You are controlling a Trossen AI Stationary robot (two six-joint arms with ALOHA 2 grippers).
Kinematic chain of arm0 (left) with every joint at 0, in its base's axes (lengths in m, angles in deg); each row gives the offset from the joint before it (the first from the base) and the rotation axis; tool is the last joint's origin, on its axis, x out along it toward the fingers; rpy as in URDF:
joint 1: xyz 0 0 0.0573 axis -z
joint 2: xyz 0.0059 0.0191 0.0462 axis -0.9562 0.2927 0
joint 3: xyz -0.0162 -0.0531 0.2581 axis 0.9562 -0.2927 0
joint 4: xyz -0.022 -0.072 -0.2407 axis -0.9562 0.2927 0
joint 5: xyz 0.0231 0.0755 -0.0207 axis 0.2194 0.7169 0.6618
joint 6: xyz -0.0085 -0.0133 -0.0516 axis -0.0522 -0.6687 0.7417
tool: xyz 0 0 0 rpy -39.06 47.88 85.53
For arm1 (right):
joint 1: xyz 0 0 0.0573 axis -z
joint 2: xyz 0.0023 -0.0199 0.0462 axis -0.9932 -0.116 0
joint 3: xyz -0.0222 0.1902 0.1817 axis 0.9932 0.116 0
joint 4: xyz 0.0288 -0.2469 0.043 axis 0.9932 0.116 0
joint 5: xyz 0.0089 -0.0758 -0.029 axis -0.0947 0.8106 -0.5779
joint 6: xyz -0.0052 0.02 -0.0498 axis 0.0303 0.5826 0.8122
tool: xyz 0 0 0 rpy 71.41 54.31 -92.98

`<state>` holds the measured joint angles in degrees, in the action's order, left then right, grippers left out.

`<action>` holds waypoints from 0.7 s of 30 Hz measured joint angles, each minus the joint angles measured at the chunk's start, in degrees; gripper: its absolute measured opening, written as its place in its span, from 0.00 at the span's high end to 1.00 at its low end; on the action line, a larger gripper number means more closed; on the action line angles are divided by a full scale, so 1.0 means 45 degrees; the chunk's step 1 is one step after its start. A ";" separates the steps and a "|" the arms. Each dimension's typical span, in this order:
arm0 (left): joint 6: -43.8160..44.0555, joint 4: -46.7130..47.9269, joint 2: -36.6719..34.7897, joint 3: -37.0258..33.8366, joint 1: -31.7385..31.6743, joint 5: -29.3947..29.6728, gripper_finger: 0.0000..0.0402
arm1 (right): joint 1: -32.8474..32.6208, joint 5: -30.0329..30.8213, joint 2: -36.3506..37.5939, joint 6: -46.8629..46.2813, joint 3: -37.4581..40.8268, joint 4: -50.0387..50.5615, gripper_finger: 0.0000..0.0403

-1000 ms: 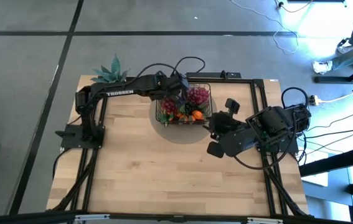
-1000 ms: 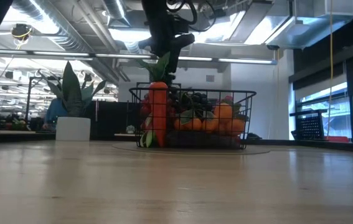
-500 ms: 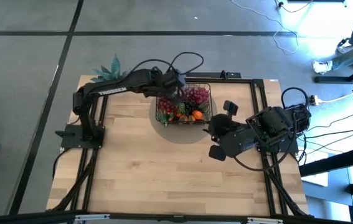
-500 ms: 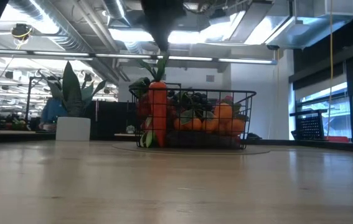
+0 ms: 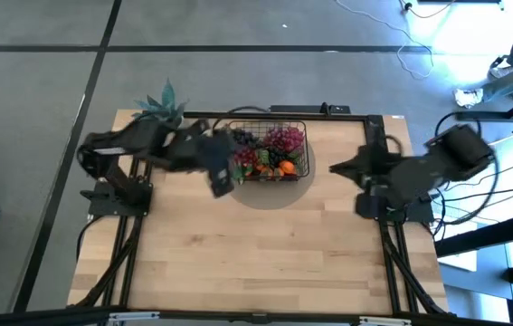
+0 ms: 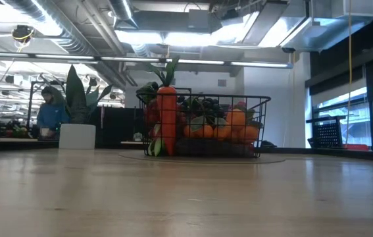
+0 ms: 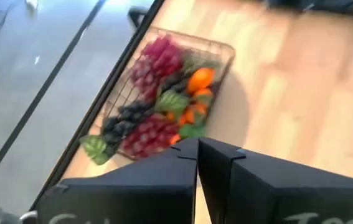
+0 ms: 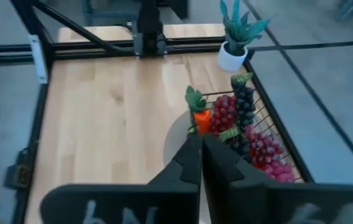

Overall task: Build produce basket
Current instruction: Return to Home Position

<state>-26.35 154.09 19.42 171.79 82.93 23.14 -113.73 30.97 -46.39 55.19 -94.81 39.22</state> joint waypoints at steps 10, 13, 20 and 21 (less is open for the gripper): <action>0.3039 0.0770 -0.1202 0.0010 0.4882 0.3177 1.00 | -0.1851 0.0736 0.3193 -0.2992 0.4617 -0.0391 1.00; 0.3757 0.0890 -0.1241 0.0015 0.6295 0.4308 1.00 | -0.2430 0.0872 0.4159 -0.3383 0.6686 -0.1795 1.00; 0.6232 0.1922 -0.1231 -0.0037 0.9372 0.6655 1.00 | -0.3278 0.0861 0.6477 -0.1748 1.0826 -0.6535 1.00; 0.6358 0.1860 -0.1248 -0.0149 0.9746 0.6996 1.00 | -0.3311 0.0678 0.6832 -0.1308 1.1354 -0.7225 1.00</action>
<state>2.27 162.46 13.80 171.12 126.79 54.62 -128.63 34.02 -15.64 49.30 -43.72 6.71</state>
